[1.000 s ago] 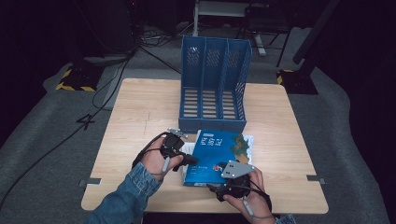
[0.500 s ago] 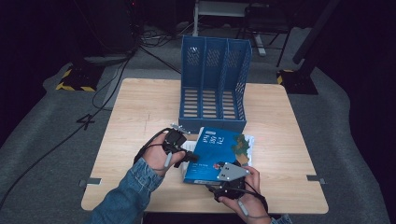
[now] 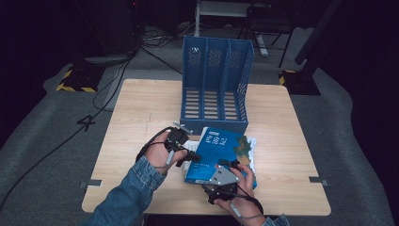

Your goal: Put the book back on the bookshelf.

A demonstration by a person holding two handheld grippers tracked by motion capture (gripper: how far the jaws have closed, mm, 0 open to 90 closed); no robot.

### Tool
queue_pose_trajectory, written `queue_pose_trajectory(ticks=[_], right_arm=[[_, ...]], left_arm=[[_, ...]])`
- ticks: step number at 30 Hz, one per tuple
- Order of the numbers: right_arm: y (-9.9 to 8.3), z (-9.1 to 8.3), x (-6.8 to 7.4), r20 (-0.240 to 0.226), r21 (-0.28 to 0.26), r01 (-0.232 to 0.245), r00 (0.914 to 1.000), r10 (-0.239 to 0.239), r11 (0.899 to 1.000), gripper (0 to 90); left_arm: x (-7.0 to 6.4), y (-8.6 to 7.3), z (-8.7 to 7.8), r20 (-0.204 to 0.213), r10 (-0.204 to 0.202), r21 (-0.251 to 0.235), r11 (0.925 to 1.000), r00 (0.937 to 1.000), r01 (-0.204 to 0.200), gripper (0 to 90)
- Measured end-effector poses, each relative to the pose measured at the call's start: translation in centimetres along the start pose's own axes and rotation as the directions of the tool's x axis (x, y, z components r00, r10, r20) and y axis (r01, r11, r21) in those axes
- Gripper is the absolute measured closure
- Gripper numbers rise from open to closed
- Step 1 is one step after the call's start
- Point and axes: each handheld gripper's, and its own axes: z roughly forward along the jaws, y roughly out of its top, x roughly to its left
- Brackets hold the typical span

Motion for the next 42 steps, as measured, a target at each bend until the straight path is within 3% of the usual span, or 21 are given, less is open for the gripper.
queue_pose_trajectory(ticks=[4, 7, 8, 12, 21, 26, 29, 34, 38, 42], right_arm=[[0.1, 0.7, 0.9, 0.094, 0.027, 0.062, 0.9935, -0.064, 0.998, 0.0], [0.0, 1.1, 1.0, 0.119, 0.027, 0.091, 0.9884, -0.094, 0.995, 0.0], [0.0, 1.2, 1.0, 0.128, 0.014, 0.082, 0.9882, -0.084, 0.996, 0.0], [-0.5, 1.7, 1.0, 0.148, -0.004, 0.109, 0.9832, -0.107, 0.994, 0.0], [-0.7, 3.0, 1.0, 0.187, 0.023, 0.181, 0.9652, -0.182, 0.983, 0.0], [-0.6, 3.1, 0.9, 0.193, 0.035, 0.188, 0.9623, -0.192, 0.981, 0.0], [-0.8, 3.3, 0.7, 0.209, 0.019, 0.192, 0.9589, -0.192, 0.981, 0.0], [-1.1, 3.6, 0.3, 0.206, -0.003, 0.192, 0.9605, -0.188, 0.981, 0.6], [-0.7, 3.8, 0.6, 0.231, 0.028, 0.184, 0.9552, -0.185, 0.983, 0.9], [-0.4, 4.0, 0.3, 0.210, 0.036, 0.190, 0.9583, -0.194, 0.981, 3.0]], left_arm=[[0.0, 0.0, 0.1, 0.004, -0.002, 0.006, 1.0000, 1.0000, 0.002, 82.2], [0.1, 0.1, 0.2, 0.005, -0.005, 0.008, 1.0000, 1.0000, 0.005, 82.2], [0.2, 0.1, 0.2, 0.004, -0.006, 0.004, 1.0000, 1.0000, 0.006, 82.1], [0.3, 0.0, 0.5, -0.015, -0.006, 0.012, 0.9999, 0.9999, 0.006, 82.0], [0.6, -0.2, 1.0, -0.037, -0.021, 0.014, 0.9997, 0.9991, 0.021, 81.8], [0.7, -0.2, 1.1, -0.031, -0.029, 0.001, 0.9996, 0.9991, 0.029, 81.6], [0.9, -0.3, 1.2, -0.019, -0.040, -0.011, 0.9992, 0.9990, 0.040, 80.9], [1.2, -0.3, 1.4, -0.034, -0.046, -0.022, 0.9987, 0.9984, 0.045, 79.5], [1.4, -0.4, 1.5, -0.028, -0.054, -0.032, 0.9981, 0.9982, 0.053, 78.0], [1.7, -0.6, 1.9, -0.046, -0.060, -0.057, 0.9967, 0.9972, 0.057, 73.7]])
